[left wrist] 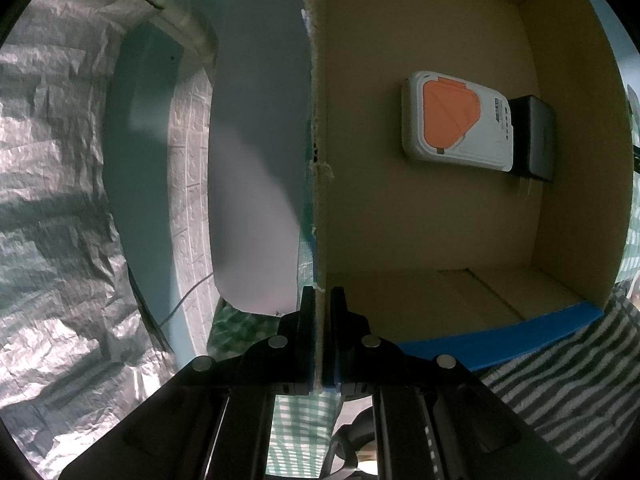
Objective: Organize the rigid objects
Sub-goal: 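Move the right gripper to the round white puck and grasp it, then lift the round white puck and carry it into the box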
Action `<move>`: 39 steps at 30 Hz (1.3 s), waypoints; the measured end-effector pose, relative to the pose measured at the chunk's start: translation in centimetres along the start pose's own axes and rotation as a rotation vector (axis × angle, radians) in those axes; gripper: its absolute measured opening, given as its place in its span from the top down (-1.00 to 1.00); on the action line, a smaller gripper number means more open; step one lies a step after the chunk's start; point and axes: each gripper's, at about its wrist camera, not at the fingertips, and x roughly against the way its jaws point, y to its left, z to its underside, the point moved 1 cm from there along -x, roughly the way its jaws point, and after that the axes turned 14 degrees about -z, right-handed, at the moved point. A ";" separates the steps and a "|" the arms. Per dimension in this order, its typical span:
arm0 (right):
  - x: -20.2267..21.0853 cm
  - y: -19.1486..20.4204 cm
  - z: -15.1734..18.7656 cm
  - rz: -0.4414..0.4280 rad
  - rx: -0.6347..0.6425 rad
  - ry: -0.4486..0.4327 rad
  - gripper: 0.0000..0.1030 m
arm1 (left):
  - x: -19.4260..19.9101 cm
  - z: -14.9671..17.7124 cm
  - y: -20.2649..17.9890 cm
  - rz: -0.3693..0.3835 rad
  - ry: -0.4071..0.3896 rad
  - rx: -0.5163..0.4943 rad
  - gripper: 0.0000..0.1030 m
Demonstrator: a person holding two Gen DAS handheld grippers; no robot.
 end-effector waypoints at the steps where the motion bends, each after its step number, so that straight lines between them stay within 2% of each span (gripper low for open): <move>1: -0.1 0.0 0.0 -0.004 -0.004 0.002 -0.20 | 0.0 0.0 0.0 0.001 -0.001 0.000 0.84; 6: -0.4 0.9 1.1 -0.055 -0.053 0.002 -0.20 | 0.1 0.0 0.0 0.001 -0.004 -0.001 0.84; 17: -0.1 4.7 2.3 -0.121 -0.058 -0.030 -0.20 | -0.1 0.0 0.0 0.001 -0.005 -0.003 0.84; 23: 2.3 7.4 2.2 -0.145 -0.040 -0.051 -0.20 | 0.0 -0.1 -0.1 0.003 -0.009 -0.008 0.84; 35: 8.8 13.2 1.6 -0.189 0.084 -0.107 -0.20 | -0.1 -0.1 -0.2 0.008 -0.014 -0.020 0.84; 39: 9.7 15.5 1.1 -0.200 0.139 -0.121 -0.20 | -0.1 0.0 -0.2 0.009 -0.015 -0.026 0.84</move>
